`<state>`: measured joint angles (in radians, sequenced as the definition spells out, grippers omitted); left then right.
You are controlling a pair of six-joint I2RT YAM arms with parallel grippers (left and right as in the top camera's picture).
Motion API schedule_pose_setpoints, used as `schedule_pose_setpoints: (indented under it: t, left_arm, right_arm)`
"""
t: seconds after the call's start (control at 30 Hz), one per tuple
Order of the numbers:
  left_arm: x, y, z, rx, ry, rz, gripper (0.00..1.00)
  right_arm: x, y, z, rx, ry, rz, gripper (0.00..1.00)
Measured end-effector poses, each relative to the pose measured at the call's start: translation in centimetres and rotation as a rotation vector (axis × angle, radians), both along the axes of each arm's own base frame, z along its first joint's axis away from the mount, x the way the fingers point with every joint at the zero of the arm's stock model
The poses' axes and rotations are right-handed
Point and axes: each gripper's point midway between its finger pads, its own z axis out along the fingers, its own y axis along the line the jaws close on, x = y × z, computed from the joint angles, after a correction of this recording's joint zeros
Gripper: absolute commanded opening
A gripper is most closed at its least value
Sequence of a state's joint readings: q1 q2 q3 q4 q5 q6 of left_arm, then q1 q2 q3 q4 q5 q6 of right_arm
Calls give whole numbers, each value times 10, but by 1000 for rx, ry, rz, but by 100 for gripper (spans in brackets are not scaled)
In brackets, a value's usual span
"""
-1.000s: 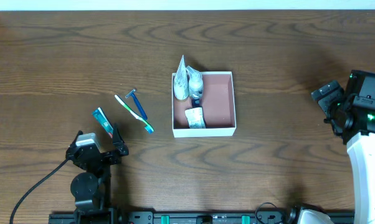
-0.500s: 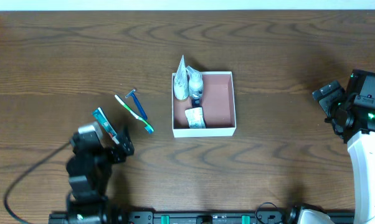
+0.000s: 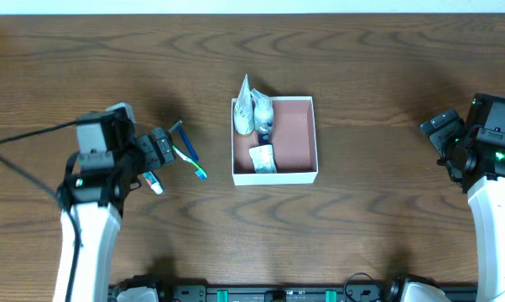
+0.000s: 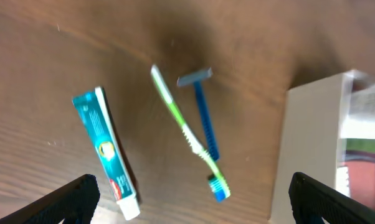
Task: Pack container
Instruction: 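Reach the left gripper to the Colgate toothpaste tube and grasp it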
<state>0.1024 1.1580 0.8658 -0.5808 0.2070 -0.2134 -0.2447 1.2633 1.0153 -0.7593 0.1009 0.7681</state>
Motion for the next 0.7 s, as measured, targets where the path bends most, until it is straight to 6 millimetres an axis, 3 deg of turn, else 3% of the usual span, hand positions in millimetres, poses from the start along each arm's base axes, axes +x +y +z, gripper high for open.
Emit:
schedule_pose_setpoints:
  t: [0.3, 0.7]
  left_arm:
    - [-4, 23, -59, 54, 220, 144, 100]
    - [-14, 27, -122, 15, 435, 279, 83]
  right_arm:
    - [0, 0, 0, 0, 0, 0, 99]
    - [0, 0, 0, 0, 0, 0, 99]
